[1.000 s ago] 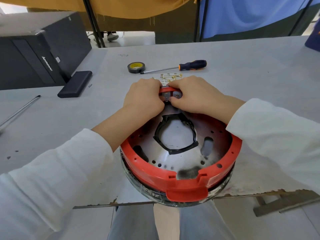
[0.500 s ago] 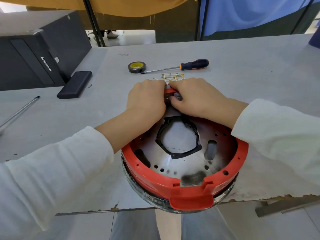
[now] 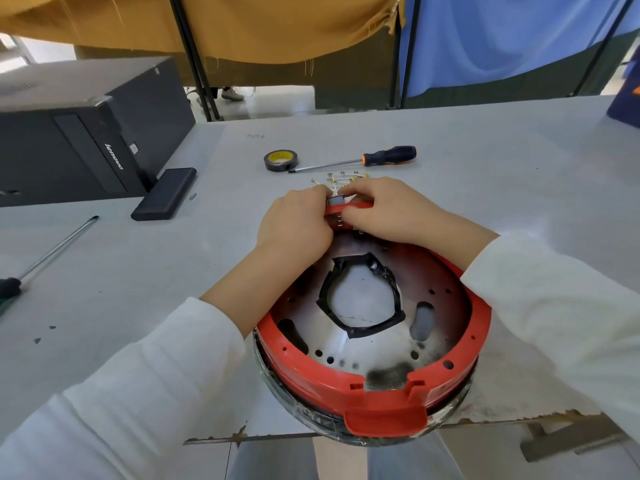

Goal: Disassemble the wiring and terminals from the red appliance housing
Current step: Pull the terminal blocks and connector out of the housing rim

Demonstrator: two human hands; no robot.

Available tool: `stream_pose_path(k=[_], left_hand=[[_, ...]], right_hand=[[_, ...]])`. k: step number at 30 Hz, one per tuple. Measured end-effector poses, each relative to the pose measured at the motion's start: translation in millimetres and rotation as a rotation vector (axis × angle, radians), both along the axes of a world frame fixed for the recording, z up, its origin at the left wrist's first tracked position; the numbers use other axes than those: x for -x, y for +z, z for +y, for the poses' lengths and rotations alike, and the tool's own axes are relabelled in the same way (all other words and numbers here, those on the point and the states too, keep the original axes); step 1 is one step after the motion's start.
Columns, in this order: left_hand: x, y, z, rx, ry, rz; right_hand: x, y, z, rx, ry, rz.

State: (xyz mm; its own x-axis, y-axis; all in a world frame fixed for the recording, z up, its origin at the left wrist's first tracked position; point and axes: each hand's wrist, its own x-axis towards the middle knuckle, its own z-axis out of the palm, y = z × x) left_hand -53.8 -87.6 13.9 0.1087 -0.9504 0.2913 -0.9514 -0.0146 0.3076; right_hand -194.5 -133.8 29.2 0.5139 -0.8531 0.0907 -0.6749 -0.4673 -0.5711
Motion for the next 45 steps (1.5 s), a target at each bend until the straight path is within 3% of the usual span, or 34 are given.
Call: stream_pose_path(k=[12, 17, 23, 31, 40, 45], left_hand=[[-1.4, -1.2, -0.7, -0.082, -0.031, 0.023], [-1.1, -2.9, -2.4, -0.054, 0.019, 0.079], [-1.3, -6.0, -3.5, -0.046, 0.03, 0.023], [-2.0, -7.2, -6.3, -0.045, 0.04, 0.017], [-2.0, -6.3, -6.4, -0.064, 0.027, 0.011], [-2.2, -4.8, -4.2, -0.07, 0.034, 0.009]], right_hand=[[-7.9, 16.4, -23.0, -0.361, -0.208, -0.148], [3.2, 27.3, -42.3, -0.285, -0.235, -0.233], [10.4, 15.6, -66.1, -0.215, -0.127, 0.291], [-10.0, 6.7, -80.4, -0.093, -0.007, 0.56], [-13.1, 9.3, -83.4, -0.075, 0.079, 0.246], [-27.4, -7.2, -85.8, 0.021, 0.12, 0.283]])
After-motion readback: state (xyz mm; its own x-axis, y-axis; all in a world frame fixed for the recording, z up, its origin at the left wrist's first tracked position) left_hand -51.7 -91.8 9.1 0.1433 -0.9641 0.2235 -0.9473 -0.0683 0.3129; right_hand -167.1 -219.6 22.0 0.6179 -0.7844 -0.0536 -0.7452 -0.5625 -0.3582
